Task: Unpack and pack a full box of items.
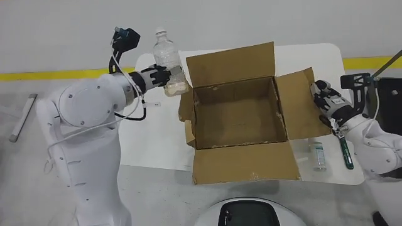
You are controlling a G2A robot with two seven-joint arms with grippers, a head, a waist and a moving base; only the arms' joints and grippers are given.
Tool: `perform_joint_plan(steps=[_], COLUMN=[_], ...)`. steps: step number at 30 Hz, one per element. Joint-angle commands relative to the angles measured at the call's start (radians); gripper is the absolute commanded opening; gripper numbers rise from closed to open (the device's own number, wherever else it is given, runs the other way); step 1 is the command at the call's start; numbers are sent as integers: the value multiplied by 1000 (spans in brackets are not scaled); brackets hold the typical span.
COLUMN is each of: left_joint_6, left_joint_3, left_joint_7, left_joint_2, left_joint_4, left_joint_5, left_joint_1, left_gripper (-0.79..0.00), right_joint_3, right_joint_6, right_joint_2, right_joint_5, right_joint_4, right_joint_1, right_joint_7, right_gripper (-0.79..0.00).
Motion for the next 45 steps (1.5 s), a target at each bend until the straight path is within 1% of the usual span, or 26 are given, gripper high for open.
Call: perform_joint_plan(steps=[1,5,9,13,14,16,19,21,34,35,37,40,44,45], left_joint_6=[1,-1,14,23,26,34,40,44,44,40,58,95,126,129], left_joint_3=[8,47,111,178,198,230,288,309,311,313,320,341,356,353], left_joint_7=[0,-14,-28,-29,-26,-18,-12,-9,-9,19,28,43,74,77], left_joint_2=[-3,-6,-7,-9,-9,-11,-2,4,5,7,12,18,25,27], left_joint_4=[11,56,92,150,181,221,230,244,249,251,258,257,255,258], left_joint_5=[-98,-222,-266,-326,-343,-426,-372,-371,-376,-356,-325,-259,-205,-218], left_joint_1=[-21,-58,-71,-60,-51,-38,-27,-13,-11,1,16,20,21,23], left_gripper=[-785,-785,-785,-785,-785,-785,-785,-785,-785,-785,-785,-785,-785,-785], right_joint_3=[-6,-20,-20,-18,-17,-15,-12,-9,13,13,14,17,25,26], right_joint_6=[12,42,50,53,52,53,51,49,34,31,22,20,23,22], right_joint_2=[1,-1,-1,-2,-2,-2,-2,-2,-1,-1,-1,-1,0,0], right_joint_5=[-53,-71,-67,-61,-60,-57,-53,-51,-34,-30,-27,-23,-22,-22], right_joint_4=[-11,-32,-40,-43,-43,-44,-46,-46,-52,-53,-60,-70,-74,-74], right_joint_1=[0,-3,-3,-4,-4,-3,-3,-2,-21,-23,-28,-35,-44,-46], right_joint_7=[1,-5,-1,-2,-1,-1,1,1,-7,-8,-12,-13,-15,-16], right_gripper=[-785,-785,-785,-785,-785,-785,-785,-785,-785,-785,-785,-785,-785,-785])
